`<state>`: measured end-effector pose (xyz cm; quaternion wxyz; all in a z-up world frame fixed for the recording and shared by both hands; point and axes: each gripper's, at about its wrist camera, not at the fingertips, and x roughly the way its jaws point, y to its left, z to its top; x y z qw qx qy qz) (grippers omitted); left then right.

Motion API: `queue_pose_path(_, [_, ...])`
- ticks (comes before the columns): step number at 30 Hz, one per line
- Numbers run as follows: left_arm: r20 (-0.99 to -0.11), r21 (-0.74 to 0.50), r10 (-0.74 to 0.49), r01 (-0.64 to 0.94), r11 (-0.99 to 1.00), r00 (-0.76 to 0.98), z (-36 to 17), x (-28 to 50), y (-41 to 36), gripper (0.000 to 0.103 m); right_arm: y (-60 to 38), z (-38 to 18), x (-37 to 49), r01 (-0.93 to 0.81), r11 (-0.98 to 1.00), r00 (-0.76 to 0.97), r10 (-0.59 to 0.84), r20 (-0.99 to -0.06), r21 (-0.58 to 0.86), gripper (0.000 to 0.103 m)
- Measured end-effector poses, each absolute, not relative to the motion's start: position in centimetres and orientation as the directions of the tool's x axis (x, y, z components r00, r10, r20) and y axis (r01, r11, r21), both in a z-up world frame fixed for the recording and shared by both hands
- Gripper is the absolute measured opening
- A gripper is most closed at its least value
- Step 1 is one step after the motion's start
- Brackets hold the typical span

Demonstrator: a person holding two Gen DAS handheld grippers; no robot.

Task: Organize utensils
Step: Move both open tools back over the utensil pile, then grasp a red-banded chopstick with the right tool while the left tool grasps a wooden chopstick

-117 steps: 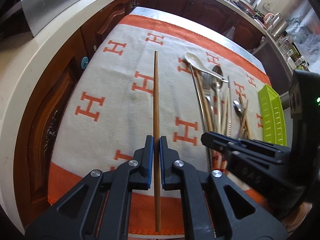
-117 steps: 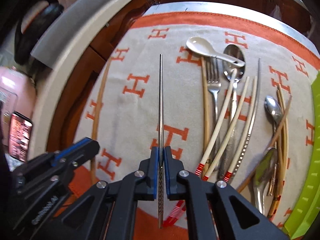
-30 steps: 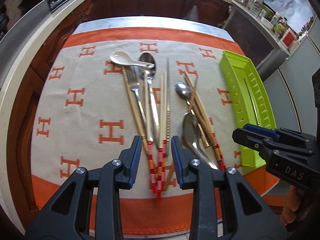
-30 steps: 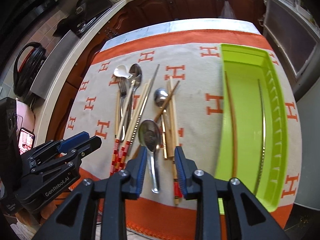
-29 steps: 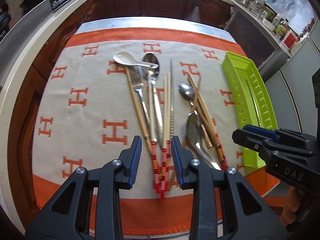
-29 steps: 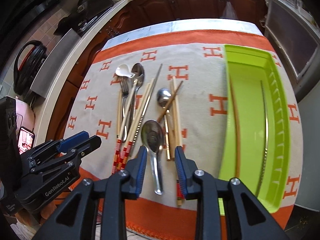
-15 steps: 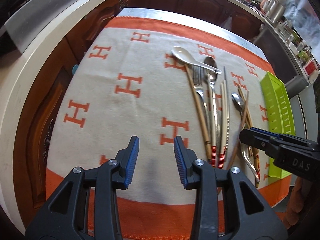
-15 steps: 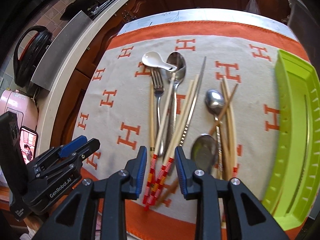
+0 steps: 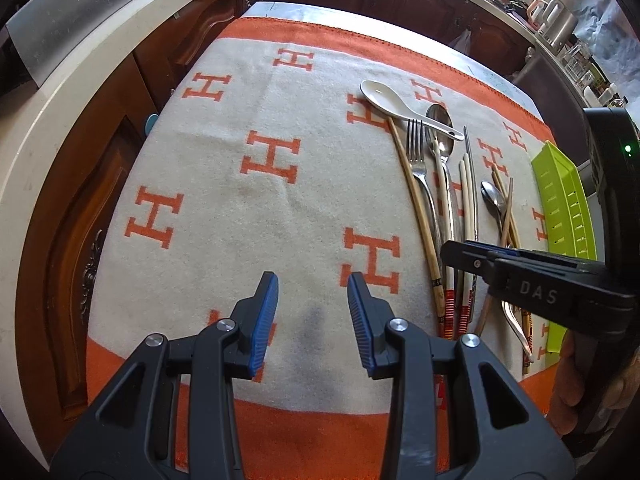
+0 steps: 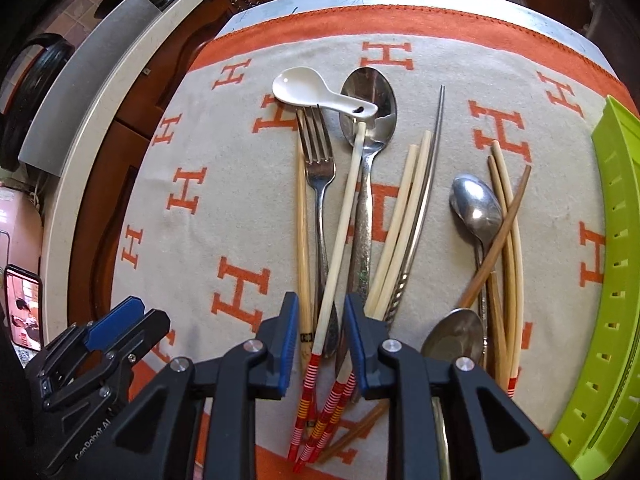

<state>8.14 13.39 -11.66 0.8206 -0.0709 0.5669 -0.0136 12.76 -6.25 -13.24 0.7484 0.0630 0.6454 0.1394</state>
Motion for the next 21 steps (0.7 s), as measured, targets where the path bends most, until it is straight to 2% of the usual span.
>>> queue_pose_path(1, [-0.929, -0.133, -0.104, -0.057, 0.989, 0.355, -11.7, 8.2, 13.4, 0.033, -6.0, -13.4, 12.8, -0.133, 0.954, 0.125, 0.283, -0.951, 0.267, 0.019])
queue_pose_path(3, [-0.93, -0.136, -0.108, -0.056, 0.989, 0.351, -12.0, 8.3, 13.3, 0.033, -5.6, -13.8, 12.8, -0.143, 0.957, 0.119, 0.271, -0.955, 0.253, 0.011])
queue_pose_path(5, [-0.931, -0.137, -0.11, -0.054, 0.989, 0.349, -12.1, 8.3, 13.2, 0.033, -5.2, -13.9, 12.7, -0.151, 0.961, 0.135, 0.254, -0.958, 0.233, 0.008])
queue_pose_path(13, [-0.933, -0.143, -0.119, -0.048, 0.989, 0.341, -12.4, 8.4, 13.0, 0.033, -5.5, -13.2, 12.3, -0.159, 0.956, 0.169, 0.273, -0.947, 0.247, 0.006])
queue_pose_path(21, [-0.929, -0.202, -0.183, -0.027, 0.979, 0.321, -12.6, 8.8, 11.9, 0.033, -7.9, -12.0, 11.7, -0.122, 0.93, 0.171, 0.364, -0.916, 0.347, 0.005])
